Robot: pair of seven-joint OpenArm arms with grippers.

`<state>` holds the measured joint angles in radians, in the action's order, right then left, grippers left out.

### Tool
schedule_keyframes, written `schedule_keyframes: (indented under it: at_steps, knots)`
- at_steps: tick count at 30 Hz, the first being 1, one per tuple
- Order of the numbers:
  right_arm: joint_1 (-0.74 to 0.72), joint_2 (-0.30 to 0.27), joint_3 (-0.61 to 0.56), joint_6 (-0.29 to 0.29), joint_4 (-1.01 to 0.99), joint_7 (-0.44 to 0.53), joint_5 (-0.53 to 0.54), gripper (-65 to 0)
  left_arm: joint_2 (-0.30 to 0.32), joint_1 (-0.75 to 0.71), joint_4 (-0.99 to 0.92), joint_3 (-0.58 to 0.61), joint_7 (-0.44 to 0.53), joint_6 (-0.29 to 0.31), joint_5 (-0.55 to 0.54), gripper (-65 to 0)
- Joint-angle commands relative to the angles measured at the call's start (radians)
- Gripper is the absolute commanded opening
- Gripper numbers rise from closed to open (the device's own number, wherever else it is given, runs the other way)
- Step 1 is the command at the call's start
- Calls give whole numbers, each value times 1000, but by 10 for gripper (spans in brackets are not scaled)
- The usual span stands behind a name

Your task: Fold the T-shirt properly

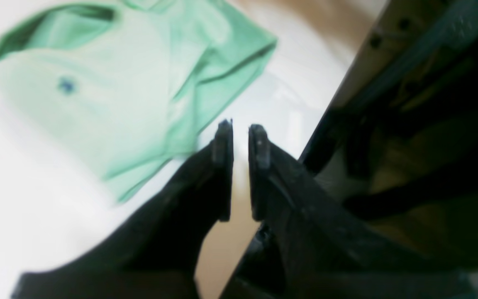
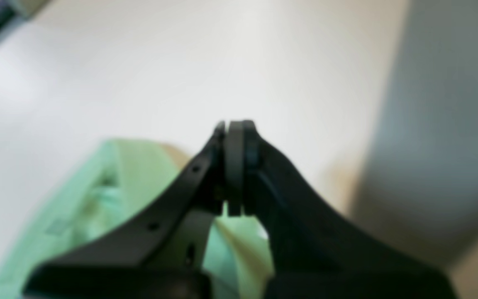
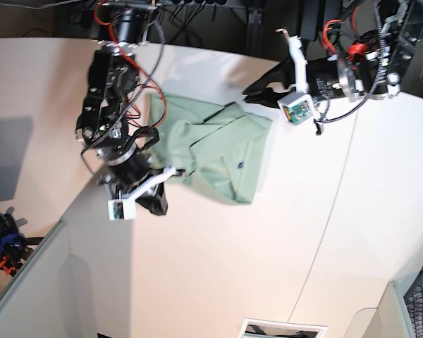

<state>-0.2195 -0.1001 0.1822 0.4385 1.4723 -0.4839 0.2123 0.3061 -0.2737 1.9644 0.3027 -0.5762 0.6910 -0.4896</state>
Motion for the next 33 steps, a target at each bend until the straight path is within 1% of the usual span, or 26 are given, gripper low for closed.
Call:
schedule_keyframes:
  at_steps: [1, 3, 5, 9, 11, 13, 18, 23, 25, 28, 29, 31, 33]
  knots:
    - [-27, -28, 12, 0, -10, 36, 10, -650, -17, 13, -4, 9, 39, 0, 0, -582]
    - [-33, -58, 18, 0, -69, 43, 13, -650, -53, 25, -48, 33, 51, -13, 25, -582]
    - [-39, -71, 18, 0, -127, 48, 12, -650, -87, 48, -101, 47, 70, -26, 58, -582]
    - [-41, -68, 10, 0, -215, 93, 16, -650, -151, 125, -223, 49, 87, -25, 69, -582]
    - [-40, -68, -1, 1, -236, 118, 15, -650, -174, 162, -280, 49, 88, -25, 69, -581]
    - [-41, -68, -15, 1, -239, 122, 16, -650, -188, 186, -333, 49, 103, -25, 69, -582]
    - [-50, -68, -80, 2, -240, 129, -1, -650, -190, 214, -439, 49, 133, -25, 80, -582]
    - [-54, -69, -155, 3, -240, 125, -64, -650, -189, 216, -453, 48, 146, -25, 130, -581]
    - [-49, -69, -172, 3, -240, 104, -69, -650, -183, 216, -455, 48, 147, -26, 170, -581]
    - [-48, -69, -178, 3, -239, 47, -70, -650, -146, 222, -463, 48, 161, -33, 180, -581]
    - [-49, -71, -178, 3, -239, 34, -65, -650, -131, 224, -468, 48, 175, -52, 180, -581]
    - [-47, -76, -178, 3, -239, 10, -19, -650, -109, 228, -482, 35, 216, -91, 194, -581]
    - [-37, -83, -178, 3, -236, -8, 37, -650, -106, 239, -506, 7, 233, -104, 215, -581]
